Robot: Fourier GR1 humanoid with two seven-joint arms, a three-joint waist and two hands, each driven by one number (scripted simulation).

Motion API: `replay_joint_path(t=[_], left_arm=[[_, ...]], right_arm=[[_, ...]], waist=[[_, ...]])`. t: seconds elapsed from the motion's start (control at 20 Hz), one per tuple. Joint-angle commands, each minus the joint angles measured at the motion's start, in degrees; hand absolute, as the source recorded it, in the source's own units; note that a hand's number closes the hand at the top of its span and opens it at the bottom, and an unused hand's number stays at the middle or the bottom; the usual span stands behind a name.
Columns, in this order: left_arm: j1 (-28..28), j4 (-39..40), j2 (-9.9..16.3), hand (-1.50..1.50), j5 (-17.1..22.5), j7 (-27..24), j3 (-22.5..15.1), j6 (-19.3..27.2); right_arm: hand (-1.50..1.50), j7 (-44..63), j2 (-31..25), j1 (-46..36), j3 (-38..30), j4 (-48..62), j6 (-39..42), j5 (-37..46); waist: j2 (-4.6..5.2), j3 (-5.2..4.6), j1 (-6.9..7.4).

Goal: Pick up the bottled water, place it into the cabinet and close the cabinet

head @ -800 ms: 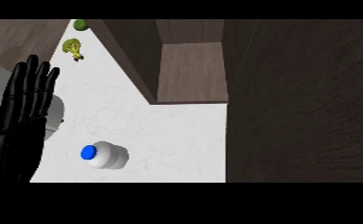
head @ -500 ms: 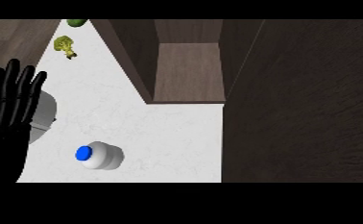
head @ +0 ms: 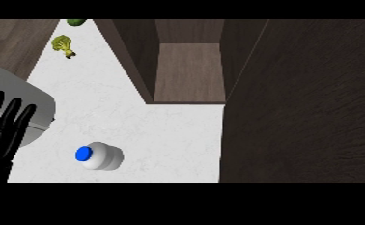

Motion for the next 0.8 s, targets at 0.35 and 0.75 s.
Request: replay_joint_path(t=[0.35,0.75], left_arm=[[6.3,4.0,2.5,-1.5,0.9,0.3,7.2,-5.8],[7.3,14.4,-0.7,-1.5,-3.4,-6.4,6.3,-8.8]], right_arm=[[-1.5,-3.4,-0.9,16.0,7.0,-10.1,3.7,2.5],[-1.5,-2.3,-3.0,20.3,6.5,-16.4,3.6,1.2]], waist=[[0.07,-0.06,-0.72],[0.18,-0.13,-0.68]])
